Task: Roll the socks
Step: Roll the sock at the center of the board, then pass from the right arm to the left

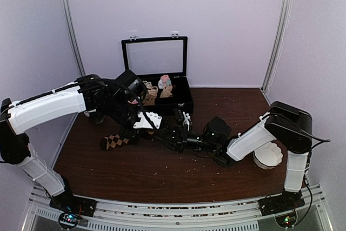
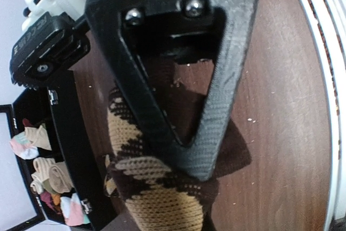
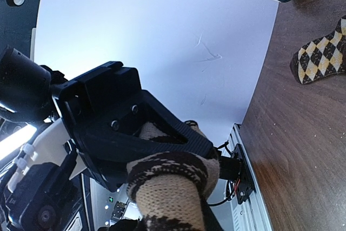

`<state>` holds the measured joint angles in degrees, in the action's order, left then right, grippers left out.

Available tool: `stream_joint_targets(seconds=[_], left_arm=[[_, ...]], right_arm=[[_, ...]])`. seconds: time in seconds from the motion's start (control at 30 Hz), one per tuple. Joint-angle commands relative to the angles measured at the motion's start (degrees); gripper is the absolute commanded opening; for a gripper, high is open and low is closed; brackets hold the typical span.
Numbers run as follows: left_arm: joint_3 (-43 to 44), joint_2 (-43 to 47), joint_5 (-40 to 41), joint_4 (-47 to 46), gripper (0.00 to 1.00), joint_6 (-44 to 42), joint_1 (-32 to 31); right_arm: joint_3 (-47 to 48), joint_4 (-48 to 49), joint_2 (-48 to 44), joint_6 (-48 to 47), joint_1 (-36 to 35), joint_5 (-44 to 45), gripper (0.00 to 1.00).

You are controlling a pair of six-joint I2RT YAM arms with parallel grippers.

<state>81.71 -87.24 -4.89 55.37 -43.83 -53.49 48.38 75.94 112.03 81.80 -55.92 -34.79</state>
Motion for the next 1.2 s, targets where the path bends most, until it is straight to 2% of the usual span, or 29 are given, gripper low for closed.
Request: stream_joint_targets(seconds=[0.0,0.03,0.07,0.1,0.23,0.37,0.5,0.6,0.67,0.73,0.8,0.9,0.93,0.97,1.07,1.1,1.17], left_arm=[[-0.8,-0.6,1.3,-5.0,0.00,-2.5,-2.8],[-0.3,-0.9,1.6,-5.1,0.00,-2.7,-2.8],[0.2,-1.4,1.8,-5.1,0.00,-2.7,-2.6],[0.7,-1.8,1.5,-5.3,0.00,-2.7,-2.4],[3.8,-4.0,-1.2,-5.3,0.00,-0.6,1.4],[6.3,-3.7,-9.8,-4.9,0.00,2.4,5.7],[8.8,-2.7,-15.0,-3.8,0.00,5.6,6.2],[12.0,-2.9,-21.7,-1.5,0.00,9.0,7.2],[13.2,-2.9,-24.7,-1.2,0.00,11.4,7.9],[13.7,-2.4,-27.1,-1.6,0.00,13.3,8.5],[13.8,-1.4,-29.1,-2.7,0.00,15.1,9.1],[14.2,-0.3,-31.0,-3.4,0.00,16.2,9.2],[14.4,-0.1,-31.5,-3.4,0.00,16.5,9.2],[14.5,0.0,-31.9,-3.5,0.00,16.6,9.2],[14.3,0.3,-32.4,-3.9,0.00,17.2,9.2],[14.1,0.4,-32.5,-4.2,0.00,17.5,9.2],[13.6,0.7,-32.8,-4.8,0.00,18.0,9.2]], right_arm=[[2.3,4.0,-0.5,1.2,1.1,2.9,0.36],[2.0,2.9,-1.0,0.9,1.4,2.7,0.74],[1.5,1.5,-1.7,0.1,1.9,2.4,0.97],[0.8,-0.2,-2.1,-1.1,2.4,2.2,1.00],[-5.3,-9.9,-8.8,-7.2,6.9,2.7,1.00],[-7.1,-27.4,-17.2,-19.7,9.7,5.5,1.00],[-1.4,-54.3,-27.0,-36.9,7.9,17.5,1.00],[0.3,-62.9,-33.2,-44.2,5.7,28.3,1.00],[-1.0,-63.6,-37.1,-45.8,4.9,33.4,1.00],[-5.3,-58.4,-41.4,-43.8,4.8,37.7,1.00],[-10.9,-47.9,-44.0,-39.6,5.3,39.1,1.00],[-18.8,-20.7,-41.8,-33.1,7.3,25.0,1.00],[-16.6,-21.8,-39.5,-31.9,7.6,20.2,1.00],[-13.8,-27.3,-39.4,-34.7,6.6,19.0,1.00],[-6.8,-44.6,-42.7,-47.3,-1.6,31.0,1.00],[-5.5,-45.4,-42.8,-49.0,-2.9,31.8,1.00],[-3.3,-45.4,-42.1,-49.9,-4.0,30.7,0.92]])
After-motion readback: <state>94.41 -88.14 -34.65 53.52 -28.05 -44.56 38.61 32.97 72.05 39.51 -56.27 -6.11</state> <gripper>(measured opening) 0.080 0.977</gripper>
